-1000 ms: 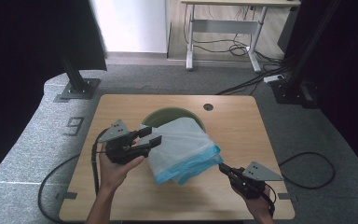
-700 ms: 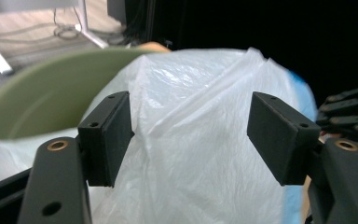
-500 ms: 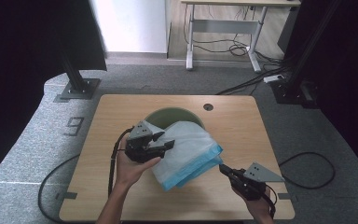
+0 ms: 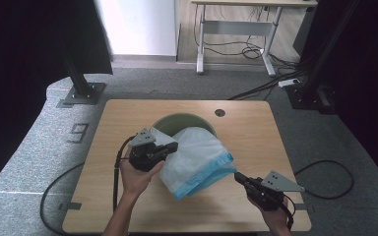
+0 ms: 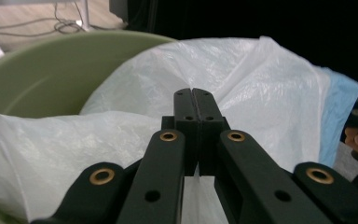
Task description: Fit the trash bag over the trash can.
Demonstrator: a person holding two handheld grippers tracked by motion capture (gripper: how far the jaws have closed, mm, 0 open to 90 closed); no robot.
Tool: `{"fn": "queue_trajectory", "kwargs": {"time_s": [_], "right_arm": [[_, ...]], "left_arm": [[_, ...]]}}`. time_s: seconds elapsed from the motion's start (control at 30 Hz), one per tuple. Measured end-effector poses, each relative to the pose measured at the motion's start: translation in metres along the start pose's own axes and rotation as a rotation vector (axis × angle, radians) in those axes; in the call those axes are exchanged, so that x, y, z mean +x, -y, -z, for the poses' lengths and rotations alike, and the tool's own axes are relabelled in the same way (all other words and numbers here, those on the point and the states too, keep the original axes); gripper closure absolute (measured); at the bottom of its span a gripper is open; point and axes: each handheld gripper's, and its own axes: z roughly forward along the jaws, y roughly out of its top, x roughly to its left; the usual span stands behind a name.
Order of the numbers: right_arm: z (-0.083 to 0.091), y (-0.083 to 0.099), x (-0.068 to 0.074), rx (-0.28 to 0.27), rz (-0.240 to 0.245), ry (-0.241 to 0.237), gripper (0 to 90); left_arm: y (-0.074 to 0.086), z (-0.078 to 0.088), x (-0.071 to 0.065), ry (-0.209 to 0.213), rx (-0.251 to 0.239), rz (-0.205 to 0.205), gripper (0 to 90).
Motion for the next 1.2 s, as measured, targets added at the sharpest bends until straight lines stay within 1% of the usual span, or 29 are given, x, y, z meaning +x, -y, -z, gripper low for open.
{"fn": "queue_trajectory", "kwargs": {"time_s": [0.1,0.13,0.2,0.3,0.33,0.37,0.43,0.5,0.53,0.57,0.6,0.63,0.73,0.77,0.8,0.83,0.87,0.9,0.93,0.97,1.0,1.03,1.07,1.1,1.13,1.17,1.2], "right_arm": [[0.001,0.002,-0.001,0.002,-0.007,0.002,89.0],[0.002,0.002,-0.002,-0.001,-0.01,0.001,89.0],[0.002,0.002,-0.002,-0.003,-0.012,0.001,89.0],[0.003,0.002,-0.002,-0.005,-0.012,-0.002,89.0],[0.002,0.002,-0.002,-0.003,-0.01,-0.007,89.0],[0.002,0.003,-0.001,0.0,-0.011,-0.011,89.0],[0.002,0.005,-0.001,0.003,-0.011,-0.015,89.0],[0.001,0.011,0.001,0.018,-0.018,-0.028,89.0],[-0.001,0.019,0.003,0.04,-0.021,-0.039,89.0],[-0.001,0.019,0.003,0.04,-0.021,-0.039,89.0],[-0.003,0.026,0.005,0.054,-0.023,-0.053,89.0],[-0.003,0.026,0.005,0.054,-0.023,-0.053,89.0],[-0.007,0.034,0.01,0.078,-0.009,-0.08,89.0],[-0.007,0.034,0.01,0.078,-0.009,-0.08,89.0],[-0.007,0.035,0.011,0.07,-0.006,-0.096,88.9],[-0.007,0.035,0.011,0.07,-0.006,-0.096,88.9],[-0.005,0.034,0.01,0.055,-0.01,-0.111,88.7],[-0.003,0.032,0.008,0.034,-0.015,-0.114,85.1],[0.004,0.027,0.002,-0.016,-0.027,-0.099,78.1],[0.004,0.027,0.002,-0.016,-0.027,-0.099,78.1],[0.013,0.02,-0.008,-0.07,-0.069,-0.09,74.9],[0.013,0.02,-0.008,-0.07,-0.069,-0.09,74.9],[0.021,0.013,-0.017,-0.112,-0.095,-0.063,72.5],[0.021,0.013,-0.017,-0.112,-0.095,-0.063,72.5],[0.028,0.005,-0.026,-0.144,-0.105,-0.034,70.8],[0.028,0.005,-0.026,-0.144,-0.105,-0.034,70.8],[0.03,0.001,-0.03,-0.159,-0.109,-0.026,70.3]], "left_arm": [[-0.002,0.006,0.003,-0.013,-0.033,0.005,90.0],[-0.003,0.009,0.004,-0.018,-0.051,0.008,90.0],[-0.003,0.011,0.005,-0.022,-0.059,0.008,90.0],[-0.005,0.016,0.008,-0.039,-0.085,0.011,90.0],[-0.004,0.019,0.011,-0.057,-0.113,0.014,90.0],[-0.004,0.019,0.011,-0.057,-0.113,0.014,90.0],[-0.003,0.023,0.014,-0.07,-0.133,0.025,90.0],[0.0,0.026,0.018,-0.082,-0.143,0.033,90.0],[0.002,0.028,0.021,-0.089,-0.148,0.041,90.0],[0.002,0.028,0.021,-0.089,-0.148,0.041,90.0],[0.003,0.029,0.022,-0.093,-0.15,0.047,90.0],[0.004,0.029,0.023,-0.093,-0.151,0.051,90.0],[0.004,0.03,0.025,-0.099,-0.15,0.054,90.0],[0.004,0.031,0.025,-0.1,-0.152,0.056,90.0],[0.004,0.032,0.026,-0.102,-0.152,0.058,90.0],[0.004,0.032,0.026,-0.102,-0.152,0.058,90.0],[0.004,0.032,0.026,-0.102,-0.152,0.06,90.0],[0.004,0.033,0.026,-0.101,-0.152,0.06,90.0],[0.004,0.034,0.026,-0.099,-0.15,0.059,90.0],[0.004,0.034,0.026,-0.099,-0.15,0.059,90.0],[0.005,0.034,0.027,-0.099,-0.151,0.06,90.0],[0.005,0.034,0.027,-0.098,-0.151,0.061,90.0],[0.005,0.034,0.027,-0.095,-0.152,0.063,90.0],[0.006,0.034,0.027,-0.092,-0.153,0.064,90.0],[0.007,0.033,0.028,-0.087,-0.152,0.069,90.0],[0.007,0.033,0.028,-0.087,-0.152,0.069,90.0],[0.008,0.032,0.028,-0.084,-0.152,0.072,90.0]]}}
